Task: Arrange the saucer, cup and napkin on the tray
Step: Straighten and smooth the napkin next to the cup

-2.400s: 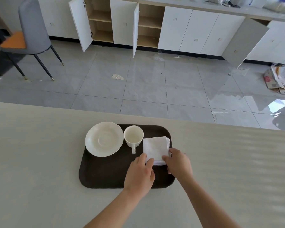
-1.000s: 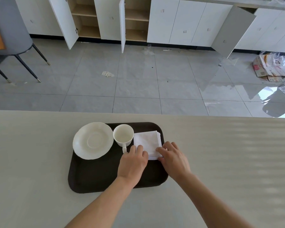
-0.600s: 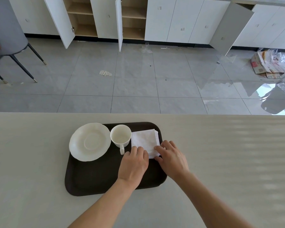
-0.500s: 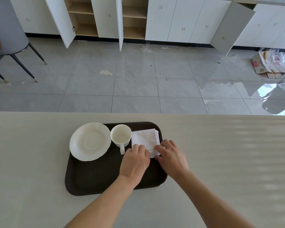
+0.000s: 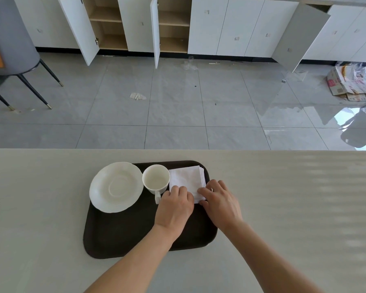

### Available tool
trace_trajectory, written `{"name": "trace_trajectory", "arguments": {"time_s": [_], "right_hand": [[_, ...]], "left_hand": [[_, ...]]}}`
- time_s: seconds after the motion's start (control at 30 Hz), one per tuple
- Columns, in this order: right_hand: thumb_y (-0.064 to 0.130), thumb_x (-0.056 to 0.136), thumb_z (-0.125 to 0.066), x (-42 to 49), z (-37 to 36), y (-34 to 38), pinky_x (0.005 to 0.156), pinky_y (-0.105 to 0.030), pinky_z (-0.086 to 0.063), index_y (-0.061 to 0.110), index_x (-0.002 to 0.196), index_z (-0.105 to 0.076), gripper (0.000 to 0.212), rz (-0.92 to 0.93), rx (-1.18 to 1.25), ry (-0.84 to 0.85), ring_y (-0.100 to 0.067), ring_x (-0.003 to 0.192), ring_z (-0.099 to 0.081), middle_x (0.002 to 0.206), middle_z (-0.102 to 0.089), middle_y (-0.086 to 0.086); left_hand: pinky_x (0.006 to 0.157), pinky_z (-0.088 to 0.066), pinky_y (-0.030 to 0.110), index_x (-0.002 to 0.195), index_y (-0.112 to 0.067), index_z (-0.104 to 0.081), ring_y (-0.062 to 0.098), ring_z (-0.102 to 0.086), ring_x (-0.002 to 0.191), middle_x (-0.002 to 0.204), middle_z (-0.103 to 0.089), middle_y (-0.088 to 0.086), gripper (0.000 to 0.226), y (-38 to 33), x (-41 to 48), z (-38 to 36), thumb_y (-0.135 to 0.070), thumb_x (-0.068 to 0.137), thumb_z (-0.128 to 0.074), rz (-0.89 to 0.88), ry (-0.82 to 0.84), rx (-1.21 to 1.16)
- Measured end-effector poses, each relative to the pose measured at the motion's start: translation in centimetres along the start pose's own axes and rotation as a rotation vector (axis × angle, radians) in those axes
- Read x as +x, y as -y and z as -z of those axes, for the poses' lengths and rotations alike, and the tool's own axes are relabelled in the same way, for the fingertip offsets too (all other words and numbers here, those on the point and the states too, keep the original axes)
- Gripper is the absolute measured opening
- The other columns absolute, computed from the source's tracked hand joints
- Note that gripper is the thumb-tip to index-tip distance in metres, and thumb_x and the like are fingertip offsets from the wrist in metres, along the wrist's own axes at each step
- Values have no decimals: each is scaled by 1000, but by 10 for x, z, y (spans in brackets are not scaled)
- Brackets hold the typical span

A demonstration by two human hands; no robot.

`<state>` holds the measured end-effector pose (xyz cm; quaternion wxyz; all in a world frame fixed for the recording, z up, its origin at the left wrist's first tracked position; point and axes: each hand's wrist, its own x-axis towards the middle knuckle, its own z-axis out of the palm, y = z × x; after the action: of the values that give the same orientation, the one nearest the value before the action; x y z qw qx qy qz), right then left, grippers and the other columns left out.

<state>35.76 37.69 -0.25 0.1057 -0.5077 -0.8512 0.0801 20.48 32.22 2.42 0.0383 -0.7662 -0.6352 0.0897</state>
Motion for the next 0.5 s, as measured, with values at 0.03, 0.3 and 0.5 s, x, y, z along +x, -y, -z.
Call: {"name": "trace_trajectory", "arguments": {"time_s": [0.03,0.3,0.5], "right_hand": [[18,67,-86,0,0,0,51,-27,-43,22,86,-72,24,-4,13,-1,-25,80,-58,94,-64,1],[35,75,-81,4,2,-6,78,-36,-56,28,108,-72,36,-14,55,61,-22,104,-55,115,-66,6],[52,97,-35,25,-10,-9,119,-41,-20,26,157,-17,67,-68,12,243,-24,150,-8,164,-11,15]], "left_hand": [[55,-49,30,81,-15,-64,19,-55,68,73,-59,4,26,0,-1,-1,-17,64,-83,0,5,-5],[61,-51,33,91,-13,-63,21,-55,74,81,-59,6,21,0,-5,-14,-19,75,-75,-18,-70,-43],[105,-45,47,137,-6,-52,37,-50,130,138,-55,21,58,-5,-8,-26,-37,88,-55,-1,-56,-157]]}}
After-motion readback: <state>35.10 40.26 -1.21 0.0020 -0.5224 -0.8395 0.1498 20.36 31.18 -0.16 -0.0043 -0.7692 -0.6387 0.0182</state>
